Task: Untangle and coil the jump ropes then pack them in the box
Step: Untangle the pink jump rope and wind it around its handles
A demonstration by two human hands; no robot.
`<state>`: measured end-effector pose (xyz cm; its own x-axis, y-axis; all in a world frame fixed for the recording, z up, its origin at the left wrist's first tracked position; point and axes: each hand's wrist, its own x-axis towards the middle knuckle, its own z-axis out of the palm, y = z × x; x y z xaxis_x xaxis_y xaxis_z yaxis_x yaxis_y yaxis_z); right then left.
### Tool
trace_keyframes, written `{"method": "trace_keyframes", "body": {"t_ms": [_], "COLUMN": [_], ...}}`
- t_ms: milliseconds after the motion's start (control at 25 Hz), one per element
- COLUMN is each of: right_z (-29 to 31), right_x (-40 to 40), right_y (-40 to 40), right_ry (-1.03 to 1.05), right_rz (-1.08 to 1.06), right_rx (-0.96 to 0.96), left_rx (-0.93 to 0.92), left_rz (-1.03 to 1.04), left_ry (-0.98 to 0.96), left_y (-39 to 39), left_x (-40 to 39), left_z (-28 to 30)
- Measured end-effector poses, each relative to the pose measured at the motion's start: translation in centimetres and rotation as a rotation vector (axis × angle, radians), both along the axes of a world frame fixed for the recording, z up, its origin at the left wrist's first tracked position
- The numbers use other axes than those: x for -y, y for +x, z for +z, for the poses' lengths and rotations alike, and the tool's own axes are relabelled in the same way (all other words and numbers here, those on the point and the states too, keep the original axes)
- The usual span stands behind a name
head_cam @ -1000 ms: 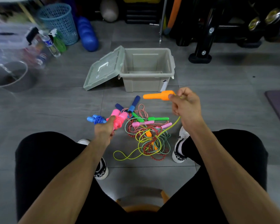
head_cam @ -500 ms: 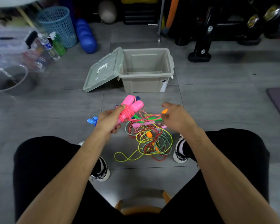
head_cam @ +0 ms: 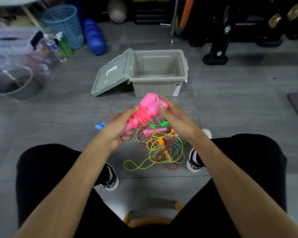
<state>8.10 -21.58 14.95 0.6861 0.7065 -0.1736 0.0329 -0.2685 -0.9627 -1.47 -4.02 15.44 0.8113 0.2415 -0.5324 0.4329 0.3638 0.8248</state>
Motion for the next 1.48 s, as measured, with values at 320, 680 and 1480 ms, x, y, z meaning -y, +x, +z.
{"method": "trace_keyframes", "body": {"t_ms": [320,680,1480], "right_z": [-0.7,1.1,1.0], "right_x": [-2.2,-0.5,-2.0], "right_y": [-0.7,-0.4,0.1], "right_ry": [-0.105,-0.463,-0.013], "right_rz": [0.193,0.187,0.21], "right_rx": [-0.082,0.477,0.733], "left_rx": [-0.002,-0.053,-0.134], "left_rz": [0.013,0.2,-0.451], "left_ry": [-0.471,0.649,1.021], "left_y": [-0.4,-0.5,0.7], "left_x": [-1.5,-1.6,0.4], "left_z": [1.4,-0.1,-0.4]}}
